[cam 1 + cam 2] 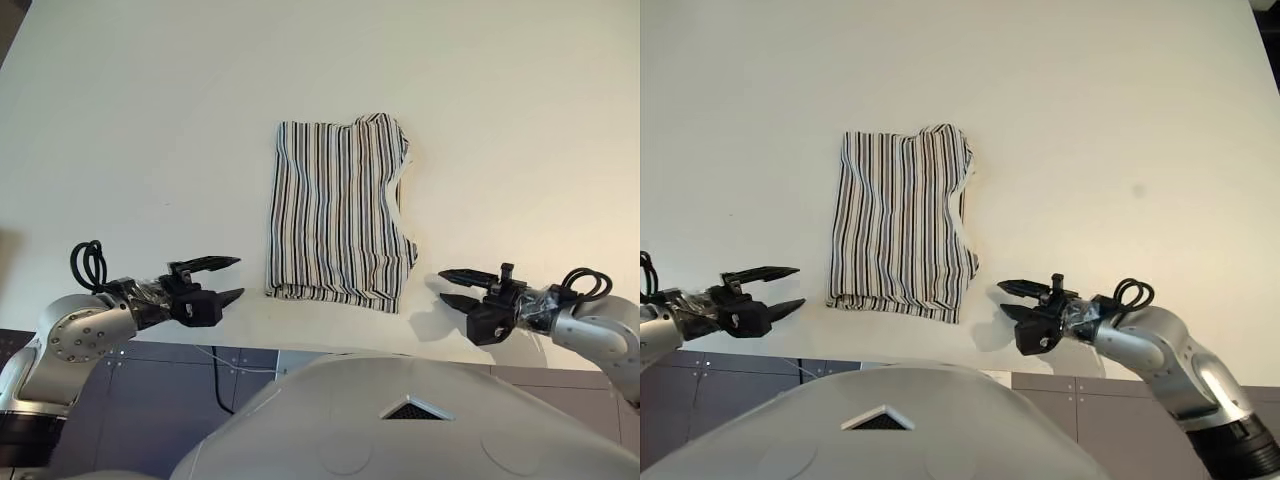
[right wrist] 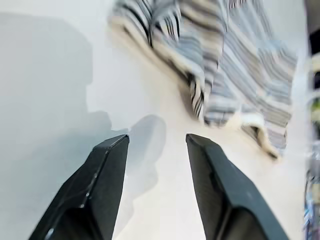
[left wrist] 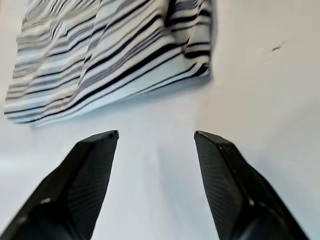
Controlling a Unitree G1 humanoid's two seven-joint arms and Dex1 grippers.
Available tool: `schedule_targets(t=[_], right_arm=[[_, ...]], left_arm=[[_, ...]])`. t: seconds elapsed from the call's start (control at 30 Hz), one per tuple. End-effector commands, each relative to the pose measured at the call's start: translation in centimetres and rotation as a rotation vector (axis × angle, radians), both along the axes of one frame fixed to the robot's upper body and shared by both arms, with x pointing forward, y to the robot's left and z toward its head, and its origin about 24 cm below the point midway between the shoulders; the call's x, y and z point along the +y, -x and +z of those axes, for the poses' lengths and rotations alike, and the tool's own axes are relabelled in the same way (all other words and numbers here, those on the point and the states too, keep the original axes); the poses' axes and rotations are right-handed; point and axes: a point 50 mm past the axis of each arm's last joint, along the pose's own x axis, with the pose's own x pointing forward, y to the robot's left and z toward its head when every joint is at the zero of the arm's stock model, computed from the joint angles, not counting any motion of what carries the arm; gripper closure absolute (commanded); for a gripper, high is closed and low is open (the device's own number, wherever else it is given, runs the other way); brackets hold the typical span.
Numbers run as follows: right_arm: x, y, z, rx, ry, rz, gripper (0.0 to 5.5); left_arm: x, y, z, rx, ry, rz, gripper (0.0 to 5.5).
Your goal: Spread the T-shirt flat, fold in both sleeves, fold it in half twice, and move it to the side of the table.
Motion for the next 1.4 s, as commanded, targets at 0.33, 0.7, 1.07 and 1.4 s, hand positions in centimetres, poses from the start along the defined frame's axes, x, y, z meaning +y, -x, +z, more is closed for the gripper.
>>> schedule_targets(t=[0.33, 0.7, 1.07, 1.4], right_arm=[[3.4, -1.3, 0.3, 0.006, -0.059, 0.134, 3.39], [4.5, -0.4, 0.8, 0.029, -0.072, 0.112, 3.39], [3.4, 2.7, -0.4, 0.128, -0.073, 0.02, 3.39], [6.1, 0.7, -1.5, 0.013, -0.097, -0.009, 3.39]], left_arm=[[-1.8, 0.7, -2.0, 0.041, -0.025, -0.284, 2.67], [-2.2, -2.4, -0.7, -0.078, -0.017, -0.324, 2.67], [-1.1, -2.3, -1.0, -0.082, -0.041, -0.284, 2.67], [-1.6, -3.6, -1.4, -0.092, -0.037, -0.373, 2.67]])
